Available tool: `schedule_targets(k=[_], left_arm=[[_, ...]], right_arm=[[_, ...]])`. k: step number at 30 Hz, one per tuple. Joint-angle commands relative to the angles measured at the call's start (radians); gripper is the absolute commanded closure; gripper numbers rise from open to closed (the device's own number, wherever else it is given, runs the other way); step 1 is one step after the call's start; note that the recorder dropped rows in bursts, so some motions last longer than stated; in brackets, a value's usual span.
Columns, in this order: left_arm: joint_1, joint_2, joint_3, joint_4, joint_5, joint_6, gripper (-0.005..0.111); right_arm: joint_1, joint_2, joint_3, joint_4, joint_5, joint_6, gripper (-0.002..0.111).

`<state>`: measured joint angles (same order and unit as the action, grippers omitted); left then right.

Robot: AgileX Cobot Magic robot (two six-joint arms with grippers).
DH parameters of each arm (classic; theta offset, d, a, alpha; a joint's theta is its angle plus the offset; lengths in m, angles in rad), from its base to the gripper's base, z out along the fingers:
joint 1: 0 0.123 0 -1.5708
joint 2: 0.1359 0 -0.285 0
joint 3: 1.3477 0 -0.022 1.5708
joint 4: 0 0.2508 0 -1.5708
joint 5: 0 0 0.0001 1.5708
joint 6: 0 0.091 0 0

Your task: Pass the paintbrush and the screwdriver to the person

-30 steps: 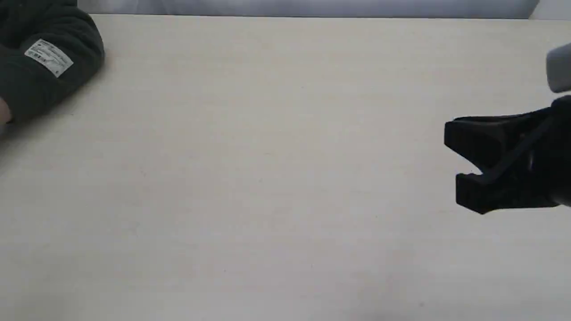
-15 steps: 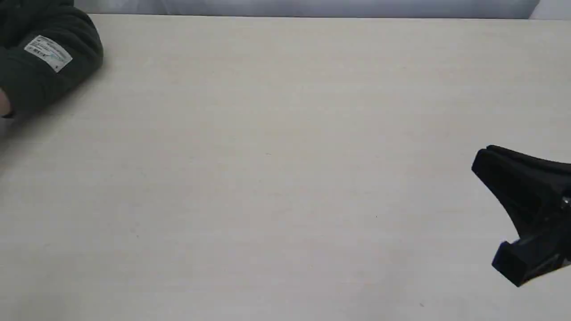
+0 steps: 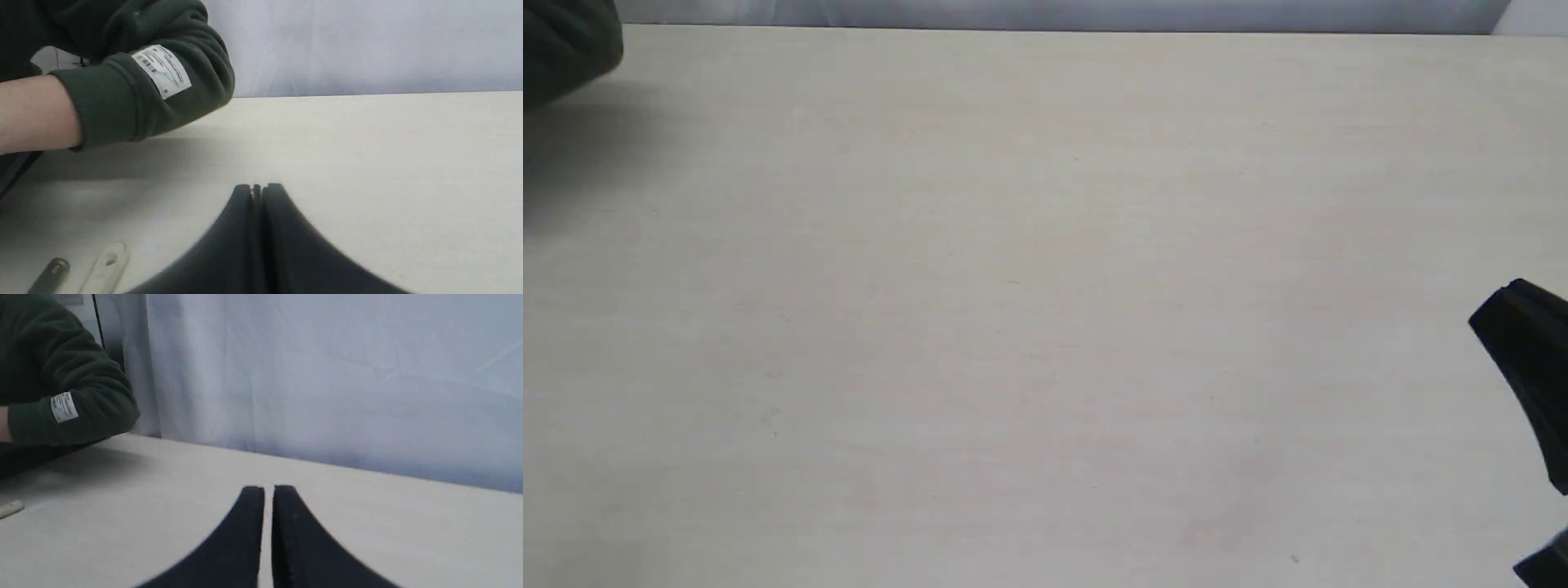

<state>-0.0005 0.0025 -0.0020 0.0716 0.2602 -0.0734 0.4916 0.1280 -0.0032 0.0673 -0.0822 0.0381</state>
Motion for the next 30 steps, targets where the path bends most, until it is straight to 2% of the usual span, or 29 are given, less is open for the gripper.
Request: schedule_targets(k=[1,12,19,24,30], left_arm=[[-0.005,-0.002,0.002,-0.002,-0.013,-0.002,0.107],[-0.005,-0.002,0.002,-0.002,-0.013,-0.002,0.107],[-0.005,-0.002,0.002,-0.002,-0.013,-0.002,0.107],[-0.005,-0.002,0.002,-0.002,-0.013,-0.002,0.107],[-0.005,-0.002,0.002,-0.004,-0.009,-0.002,0.107]], right_arm=[[0.0,-0.064,0.003,-0.008,-0.012,-0.038,0.104],[0.0,-0.128,0.003,-0.008,-0.034,-0.184,0.104],[0.0,-0.128,0.003,-0.001,0.019,-0.181,0.104],[0.0,-0.128,0.003,0.053,0.129,-0.18,0.104],[0.0,-0.128,0.003,0.056,0.196,-0.091,0.104]])
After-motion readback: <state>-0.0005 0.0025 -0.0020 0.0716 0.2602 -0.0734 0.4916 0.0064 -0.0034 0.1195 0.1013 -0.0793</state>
